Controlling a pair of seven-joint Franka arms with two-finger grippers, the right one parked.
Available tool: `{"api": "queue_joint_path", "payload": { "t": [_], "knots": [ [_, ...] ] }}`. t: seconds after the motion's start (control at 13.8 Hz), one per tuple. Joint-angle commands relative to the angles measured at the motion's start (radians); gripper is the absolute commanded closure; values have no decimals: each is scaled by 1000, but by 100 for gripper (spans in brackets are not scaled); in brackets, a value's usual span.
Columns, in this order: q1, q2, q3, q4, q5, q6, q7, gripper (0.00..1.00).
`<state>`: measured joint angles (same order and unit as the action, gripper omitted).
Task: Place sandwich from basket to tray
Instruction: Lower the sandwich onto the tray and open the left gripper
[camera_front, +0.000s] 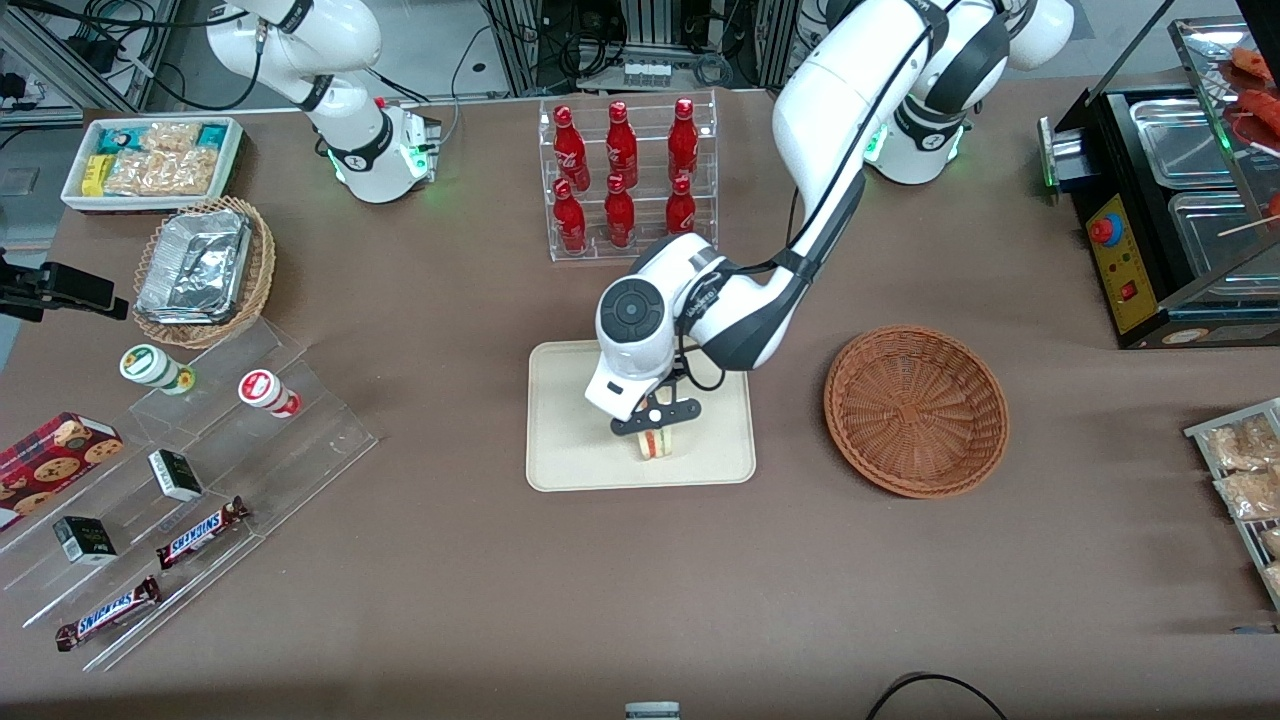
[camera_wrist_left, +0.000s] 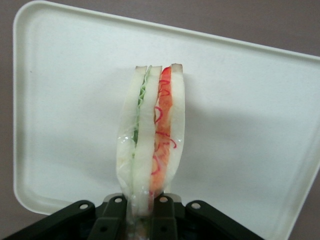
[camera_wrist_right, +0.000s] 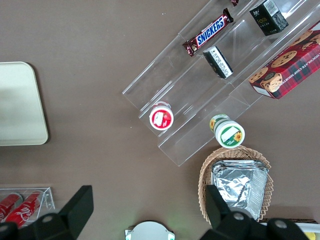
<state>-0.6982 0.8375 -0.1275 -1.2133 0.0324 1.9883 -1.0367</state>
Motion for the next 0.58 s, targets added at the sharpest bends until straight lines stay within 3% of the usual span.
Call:
{"api": "queue_joint_path", "payload": {
  "t": [0.0, 0.51],
  "knots": [
    [-26, 31, 17, 41, 15, 27, -60, 100],
    [-35, 55, 19, 32, 38, 63, -92, 98]
  ]
}}
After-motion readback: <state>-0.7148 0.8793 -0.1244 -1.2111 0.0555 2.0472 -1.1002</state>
